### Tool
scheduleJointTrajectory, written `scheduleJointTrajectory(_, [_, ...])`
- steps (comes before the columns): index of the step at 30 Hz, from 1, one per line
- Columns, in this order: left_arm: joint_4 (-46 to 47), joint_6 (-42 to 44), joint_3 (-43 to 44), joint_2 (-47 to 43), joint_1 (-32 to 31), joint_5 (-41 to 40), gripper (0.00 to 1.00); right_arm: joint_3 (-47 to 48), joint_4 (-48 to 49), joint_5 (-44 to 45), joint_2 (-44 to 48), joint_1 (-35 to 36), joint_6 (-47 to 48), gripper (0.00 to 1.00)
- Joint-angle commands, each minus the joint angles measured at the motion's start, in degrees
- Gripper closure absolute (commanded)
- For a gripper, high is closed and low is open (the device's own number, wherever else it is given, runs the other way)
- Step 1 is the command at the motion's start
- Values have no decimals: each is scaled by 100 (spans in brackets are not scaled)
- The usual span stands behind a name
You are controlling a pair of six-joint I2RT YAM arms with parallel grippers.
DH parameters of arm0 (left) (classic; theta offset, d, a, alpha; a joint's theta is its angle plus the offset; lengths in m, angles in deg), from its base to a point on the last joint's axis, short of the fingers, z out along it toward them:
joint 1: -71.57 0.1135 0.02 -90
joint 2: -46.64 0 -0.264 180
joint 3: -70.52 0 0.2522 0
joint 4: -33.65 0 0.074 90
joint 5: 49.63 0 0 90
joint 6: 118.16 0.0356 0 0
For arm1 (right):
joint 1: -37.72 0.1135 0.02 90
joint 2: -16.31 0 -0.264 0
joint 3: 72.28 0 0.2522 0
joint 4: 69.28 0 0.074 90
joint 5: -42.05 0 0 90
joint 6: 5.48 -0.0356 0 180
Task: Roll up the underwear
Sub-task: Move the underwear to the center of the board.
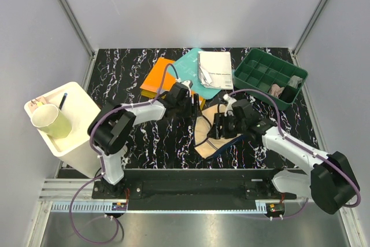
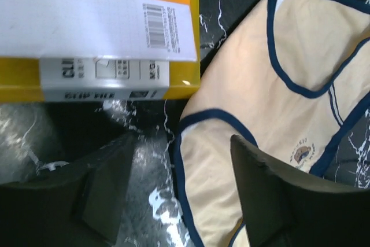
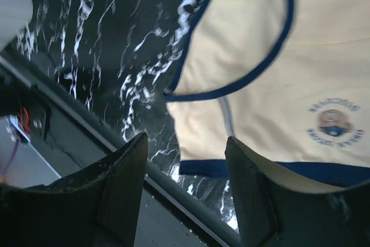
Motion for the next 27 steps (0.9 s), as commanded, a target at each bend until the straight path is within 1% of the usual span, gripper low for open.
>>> scheduleJointTrajectory(1, [-37, -36, -349, -992, 43, -227, 23, -30, 413, 351, 221, 753, 498, 37])
scheduleJointTrajectory(2, [-37, -71, -568, -1099, 34, -245, 22, -30, 457, 412, 186, 989, 570, 37])
scheduleJointTrajectory(7, [-54, -247, -1088, -1582, 43, -104, 21, 93, 439, 510, -332, 1316, 886, 39])
scheduleJointTrajectory(13, [-11, -449, -1606, -1856, 34, -8, 20, 146, 492, 729, -877, 1826, 817, 40])
scheduleJointTrajectory(15, [7, -528, -1694, -1926, 17, 45, 20, 146, 466, 922, -948, 2018, 721, 40])
scheduleJointTrajectory(20, [24, -678, -1888, -2049, -62, 133, 21, 102, 317, 1353, -852, 2169, 474, 40])
scheduleJointTrajectory(23, [25, -731, -1958, -2111, -194, 116, 22, 67, 264, 1397, -773, 2195, 368, 40])
scheduleJointTrajectory(27, [68, -889, -2055, -2146, -317, 177, 22, 32, 246, 1389, -825, 2239, 228, 43])
